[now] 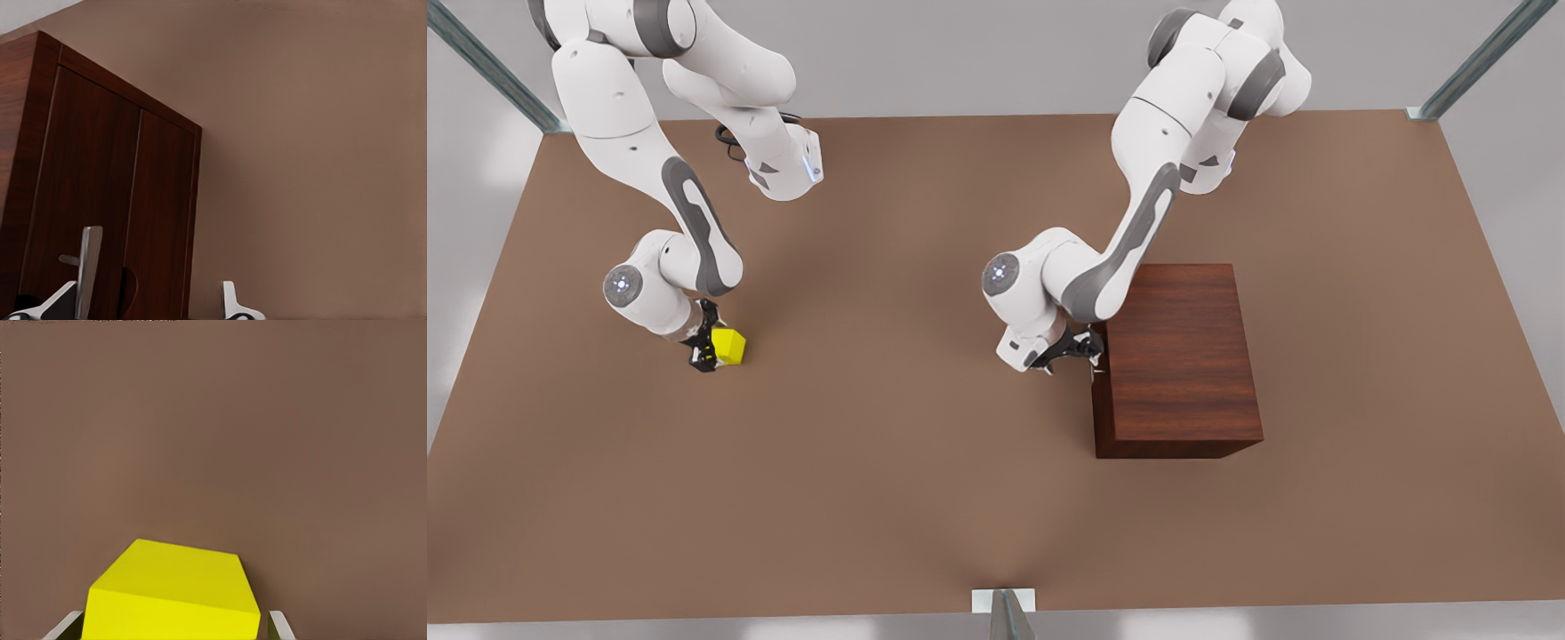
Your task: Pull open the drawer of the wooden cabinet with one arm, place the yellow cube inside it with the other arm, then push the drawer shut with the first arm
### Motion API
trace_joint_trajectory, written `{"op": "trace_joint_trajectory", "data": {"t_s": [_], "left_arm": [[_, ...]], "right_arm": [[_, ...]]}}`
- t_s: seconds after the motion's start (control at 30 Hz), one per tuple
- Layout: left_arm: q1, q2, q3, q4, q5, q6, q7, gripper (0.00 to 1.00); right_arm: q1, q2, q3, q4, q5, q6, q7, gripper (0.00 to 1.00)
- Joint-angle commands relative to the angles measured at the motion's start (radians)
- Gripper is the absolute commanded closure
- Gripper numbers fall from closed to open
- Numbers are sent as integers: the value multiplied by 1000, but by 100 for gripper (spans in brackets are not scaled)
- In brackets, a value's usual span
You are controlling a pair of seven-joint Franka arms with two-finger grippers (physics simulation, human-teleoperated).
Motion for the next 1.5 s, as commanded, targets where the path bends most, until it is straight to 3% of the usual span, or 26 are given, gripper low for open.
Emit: {"op": "trace_joint_trajectory", "data": {"t_s": [0.0, 0.13, 0.33, 0.43, 0.73, 1.07, 1.47], "left_arm": [[1, -1, 0, 5, -34, 37, -46, 0], [0, 5, 0, 20, -48, 37, -46, 0], [-11, 17, -17, 46, -49, 57, -47, 0], [-14, 17, -17, 51, -49, 72, -66, 0], [-37, 25, -18, 68, -48, 106, -74, 0], [-59, 60, -18, 111, -48, 136, -75, 0], [-96, 83, -18, 147, -46, 132, -77, 0]], "right_arm": [[-1, 1, 0, 1, -3, 25, 48, 0], [-4, -2, 0, -1, -3, 23, 57, 0], [-6, -2, 0, -2, -3, 23, 57, 44], [-7, -9, 0, -1, -3, 22, 59, 52], [-9, -94, -3, 48, -2, -98, 57, 52], [-4, -71, -2, 393, 3, -535, 65, 51], [24, -44, 11, 688, -5, -825, 77, 51]]}}
